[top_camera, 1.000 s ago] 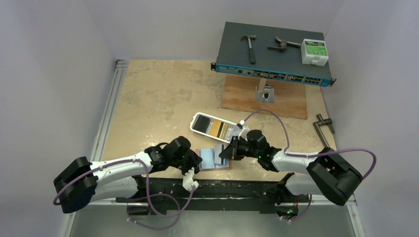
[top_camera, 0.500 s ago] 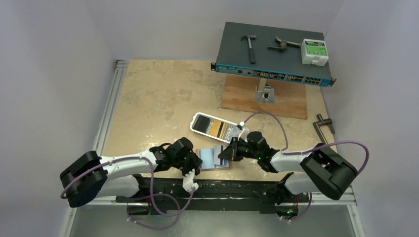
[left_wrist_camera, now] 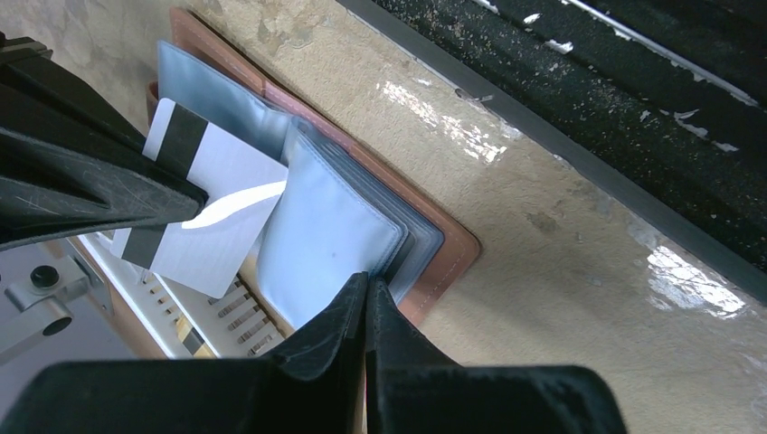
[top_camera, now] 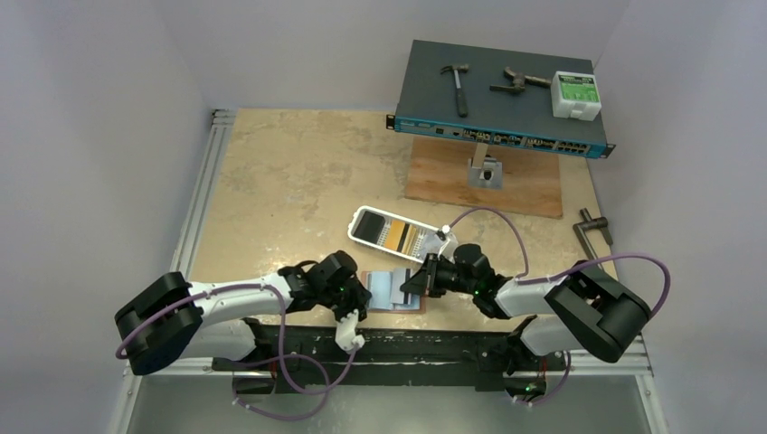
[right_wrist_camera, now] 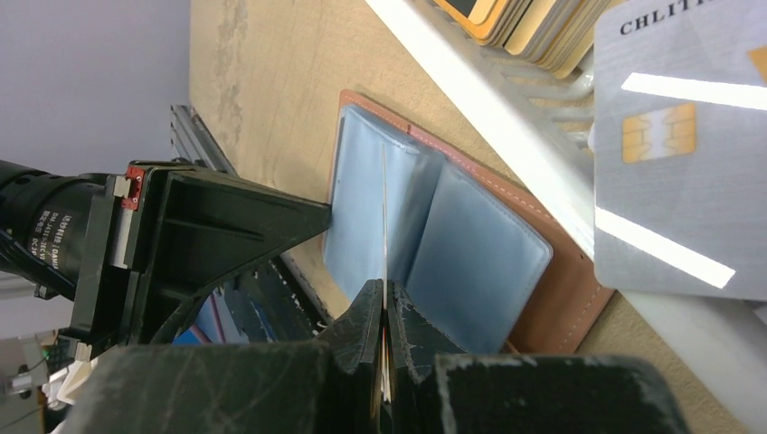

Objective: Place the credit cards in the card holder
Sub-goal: Insert the credit card into the card holder.

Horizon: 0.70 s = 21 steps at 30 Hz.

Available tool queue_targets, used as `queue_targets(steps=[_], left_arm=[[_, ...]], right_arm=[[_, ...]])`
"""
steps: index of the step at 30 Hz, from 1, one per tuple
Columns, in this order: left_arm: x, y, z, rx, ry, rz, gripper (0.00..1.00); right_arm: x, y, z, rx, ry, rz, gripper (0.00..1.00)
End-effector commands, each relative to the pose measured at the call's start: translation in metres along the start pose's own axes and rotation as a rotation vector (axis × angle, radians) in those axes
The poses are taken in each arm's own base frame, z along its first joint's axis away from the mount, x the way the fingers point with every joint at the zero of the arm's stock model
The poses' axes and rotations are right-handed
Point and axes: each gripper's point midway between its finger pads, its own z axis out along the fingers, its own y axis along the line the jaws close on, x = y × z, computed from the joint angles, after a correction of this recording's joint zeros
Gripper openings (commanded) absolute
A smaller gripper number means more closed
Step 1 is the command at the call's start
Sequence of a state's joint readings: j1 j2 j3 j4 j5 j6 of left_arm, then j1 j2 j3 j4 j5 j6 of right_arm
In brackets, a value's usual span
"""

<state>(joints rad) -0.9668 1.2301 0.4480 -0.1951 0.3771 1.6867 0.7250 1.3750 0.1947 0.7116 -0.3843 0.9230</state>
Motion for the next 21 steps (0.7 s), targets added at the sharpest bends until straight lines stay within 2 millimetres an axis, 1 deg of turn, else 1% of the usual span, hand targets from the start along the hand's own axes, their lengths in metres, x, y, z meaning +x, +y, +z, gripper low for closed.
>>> queue_targets(steps=[1,5,9,18,21], left_arm=[[-0.007,-0.011,0.002,0.057,-0.022,-0.009,0.0],[-0.011,-0.011,0.001,0.063,-0.016,-0.024,0.0],[-0.015,-0.01,0.001,0.074,-0.006,-0.051,0.0],[-0.021,-0.015,0.001,0.091,0.001,-0.092,0.0],[-0.022,-0.016,0.001,0.093,0.003,-0.099,0.0]], right_arm=[[-0.003,-0.003,-0.004,0.016,-0.03,0.014,0.0],[0.002,-0.01,-0.007,0.046,-0.02,0.056,0.0],[0.003,-0.011,-0.007,0.06,-0.011,0.067,0.0],[0.012,-0.007,-0.001,0.028,0.053,0.082,0.0],[0.015,-0.003,0.0,0.001,0.074,0.086,0.0]])
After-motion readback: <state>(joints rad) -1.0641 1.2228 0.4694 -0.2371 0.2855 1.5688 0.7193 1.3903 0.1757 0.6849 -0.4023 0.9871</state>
